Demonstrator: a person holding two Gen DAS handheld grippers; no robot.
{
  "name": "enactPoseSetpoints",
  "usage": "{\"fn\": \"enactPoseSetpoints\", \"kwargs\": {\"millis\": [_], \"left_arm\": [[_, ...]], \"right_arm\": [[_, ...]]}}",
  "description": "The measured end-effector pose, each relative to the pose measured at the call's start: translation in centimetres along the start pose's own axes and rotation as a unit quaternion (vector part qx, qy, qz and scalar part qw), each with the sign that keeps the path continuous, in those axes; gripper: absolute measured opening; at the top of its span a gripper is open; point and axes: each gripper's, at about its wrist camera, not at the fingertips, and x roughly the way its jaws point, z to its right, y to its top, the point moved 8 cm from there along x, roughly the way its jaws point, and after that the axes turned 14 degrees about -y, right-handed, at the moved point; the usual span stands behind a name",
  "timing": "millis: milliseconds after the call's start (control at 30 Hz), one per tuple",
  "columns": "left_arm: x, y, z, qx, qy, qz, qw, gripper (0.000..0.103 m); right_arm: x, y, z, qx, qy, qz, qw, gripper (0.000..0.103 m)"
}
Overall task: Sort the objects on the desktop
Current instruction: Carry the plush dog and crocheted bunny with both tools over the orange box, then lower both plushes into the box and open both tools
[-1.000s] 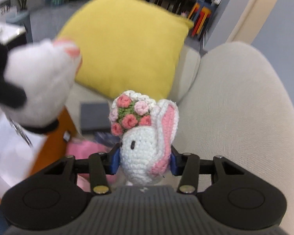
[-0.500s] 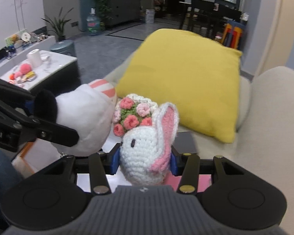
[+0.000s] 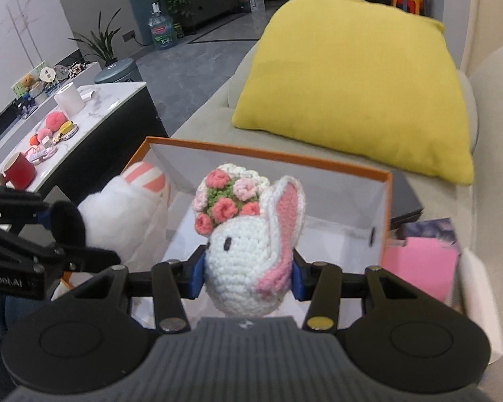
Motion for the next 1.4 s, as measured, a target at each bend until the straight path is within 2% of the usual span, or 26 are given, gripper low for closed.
{"fn": "enactPoseSetpoints", "kwargs": {"millis": [133, 233, 333, 533, 700, 900, 1000, 1133, 1267, 1400], "left_arm": [[-0.1, -0.9, -0.6, 0.024, 0.016, -0.008, 0.9996, 0.062], [2.5, 0.2, -2.7, 0.040, 0.023, -0.009, 0.9989, 0.062], [3.7, 0.6, -2.7, 0.077, 0.043, -0.012, 0.9961, 0.062], [6.7, 1.1, -4.4, 0.090, 0.071, -0.045, 0.9924, 0.062], [8.4, 0.7, -5.1, 0.113, 0.097, -0.075, 0.9861, 0.063], [9.5, 0.3, -5.1, 0.136, 0.119, -0.098, 0.9786, 0.066], [9.6, 0.2, -5.1, 0.145, 0.123, -0.100, 0.9767, 0.071], [9.4, 0.1, -5.1, 0.151, 0.121, -0.096, 0.9764, 0.072], [8.9, 0.4, -5.1, 0.137, 0.107, -0.086, 0.9809, 0.073], [8.2, 0.5, -5.1, 0.127, 0.099, -0.076, 0.9839, 0.074]], "right_arm": [[2.3, 0.1, -1.4, 0.017, 0.004, -0.013, 1.000, 0.050], [4.0, 0.3, -2.0, 0.027, 0.001, -0.022, 0.999, 0.050], [5.8, 0.5, -2.2, 0.043, 0.002, -0.034, 0.999, 0.050], [8.5, 0.5, -2.8, 0.068, 0.002, -0.044, 0.997, 0.050], [10.0, 0.1, -3.2, 0.096, 0.013, -0.053, 0.994, 0.050], [10.1, 0.5, -3.7, 0.096, 0.025, -0.064, 0.993, 0.055], [10.8, 0.5, -4.1, 0.081, 0.021, -0.077, 0.993, 0.058], [11.1, 0.4, -4.2, 0.079, 0.037, -0.089, 0.992, 0.065], [10.4, 0.5, -3.7, 0.074, 0.048, -0.088, 0.992, 0.073], [9.8, 0.4, -2.9, 0.079, 0.065, -0.094, 0.990, 0.072]]}}
